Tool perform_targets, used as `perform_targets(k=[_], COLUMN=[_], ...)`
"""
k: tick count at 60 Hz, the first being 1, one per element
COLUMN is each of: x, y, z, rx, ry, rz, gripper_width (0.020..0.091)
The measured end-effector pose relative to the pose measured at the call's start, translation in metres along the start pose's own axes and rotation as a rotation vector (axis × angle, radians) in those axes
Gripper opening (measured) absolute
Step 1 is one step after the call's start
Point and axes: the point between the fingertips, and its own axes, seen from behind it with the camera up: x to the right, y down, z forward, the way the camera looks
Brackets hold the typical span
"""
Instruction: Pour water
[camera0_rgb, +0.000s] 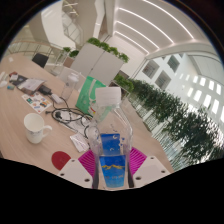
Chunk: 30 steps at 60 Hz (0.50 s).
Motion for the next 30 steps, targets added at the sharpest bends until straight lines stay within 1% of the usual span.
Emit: perform_targets(k=[1, 2, 5, 6, 7, 10, 11, 18, 19, 21, 24, 25, 26, 30], x=[0.006, -0.012, -0.025, -0.017, -0.036, -0.027, -0.039, -0.076, -0.071, -0.078, -0.089, -0.089, -0.092, -0.103], y=[-0.009, -0.011, -0.03, -0.04, -0.04, -0.06, -0.058, -0.066, -0.069, -0.077, -0.084, -0.085, -0.093, -0.102], z=[0.002, 0.015, 0.025, 0.019, 0.034, 0.027, 0.048, 0.065, 0.057, 0.066, 0.068, 0.059, 0.071, 0.069], rx=[0.002, 0.01, 0.006, 0.0, 0.006, 0.004, 0.009, -0.047, -0.058, -0.072, -0.069, -0.066, -0.073, -0.062], ry=[0.007, 0.032, 0.078, 0.085, 0.107, 0.133, 0.14, 0.179, 0.177, 0.19, 0.208, 0.223, 0.205, 0.216], rz=[-0.06, -0.116, -0.337, -0.427, -0.503, -0.748, -0.801, -1.203, -1.268, -1.379, -1.509, -1.549, -1.593, -1.71], gripper_width=[0.0396, 0.0397, 0.0396, 0.0397, 0.0396, 0.0398, 0.0397, 0.0396, 0.0395, 0.0399, 0.0395, 0.0396, 0.0396, 0.0396])
